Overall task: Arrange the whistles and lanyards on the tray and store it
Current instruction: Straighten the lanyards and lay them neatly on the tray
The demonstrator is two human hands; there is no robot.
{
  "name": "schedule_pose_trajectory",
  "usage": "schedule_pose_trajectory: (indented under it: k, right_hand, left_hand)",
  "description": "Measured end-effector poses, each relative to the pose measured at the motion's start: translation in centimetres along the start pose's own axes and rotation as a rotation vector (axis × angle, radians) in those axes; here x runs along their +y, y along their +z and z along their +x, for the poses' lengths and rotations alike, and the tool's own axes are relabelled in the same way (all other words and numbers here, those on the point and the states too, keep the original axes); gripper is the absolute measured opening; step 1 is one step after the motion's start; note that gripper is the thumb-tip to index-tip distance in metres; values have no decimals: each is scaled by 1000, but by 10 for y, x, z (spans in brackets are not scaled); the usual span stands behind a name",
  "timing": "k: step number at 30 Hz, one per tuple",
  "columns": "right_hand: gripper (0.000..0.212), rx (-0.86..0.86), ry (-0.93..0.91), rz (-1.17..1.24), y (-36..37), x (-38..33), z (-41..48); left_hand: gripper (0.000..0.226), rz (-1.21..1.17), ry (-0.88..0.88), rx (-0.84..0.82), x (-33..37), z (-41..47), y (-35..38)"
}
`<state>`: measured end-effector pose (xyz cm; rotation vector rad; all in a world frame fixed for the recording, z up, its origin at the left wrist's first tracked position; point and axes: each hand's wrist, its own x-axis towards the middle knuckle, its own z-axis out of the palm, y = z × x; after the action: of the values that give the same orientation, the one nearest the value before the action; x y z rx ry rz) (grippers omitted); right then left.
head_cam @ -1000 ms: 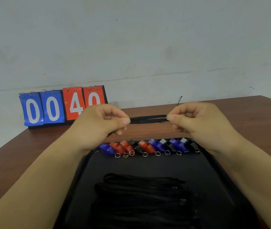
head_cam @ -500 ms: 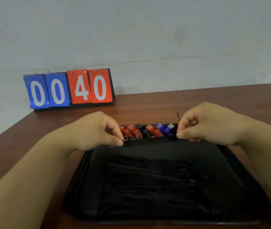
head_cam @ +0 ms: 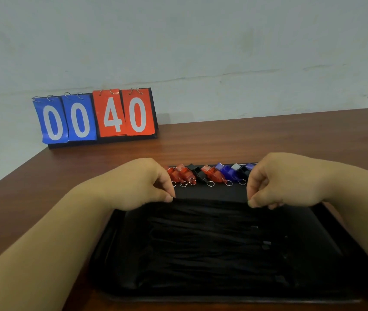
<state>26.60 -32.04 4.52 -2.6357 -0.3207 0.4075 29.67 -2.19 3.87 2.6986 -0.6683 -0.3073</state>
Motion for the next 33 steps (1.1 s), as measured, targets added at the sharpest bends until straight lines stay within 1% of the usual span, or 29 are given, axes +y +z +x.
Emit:
schedule_pose_trajectory:
  k: [5,12,16,20,26,30,33]
  right_hand:
    - [6,-62,14,-8,1,0,2]
    - [6,-150,-29,-35,-1,1,-4]
    - [5,-173,-50,-47,-2,1,-5]
    - [3,-177,-63,-67,-3,1,-5]
    - [4,-169,-90,-50,-2,1,-4]
    - [3,-140,-110,8,-3,4,-2]
    - [5,-83,-112,56,-4,5,-1]
  left_hand:
    - [11,-2,-23,-34,-1,-4,-2]
    - [13,-10,-28,-72,0,-9,-5]
    - [14,-19,-23,-99,2,-12,-8]
    - [13,-9,-18,-117,3,-14,-8]
    - [15,-19,-13,-191,1,-15,-10]
    - [14,-51,-5,-164,-1,-15,-9]
    - [11,-76,-7,-112,-4,-15,-9]
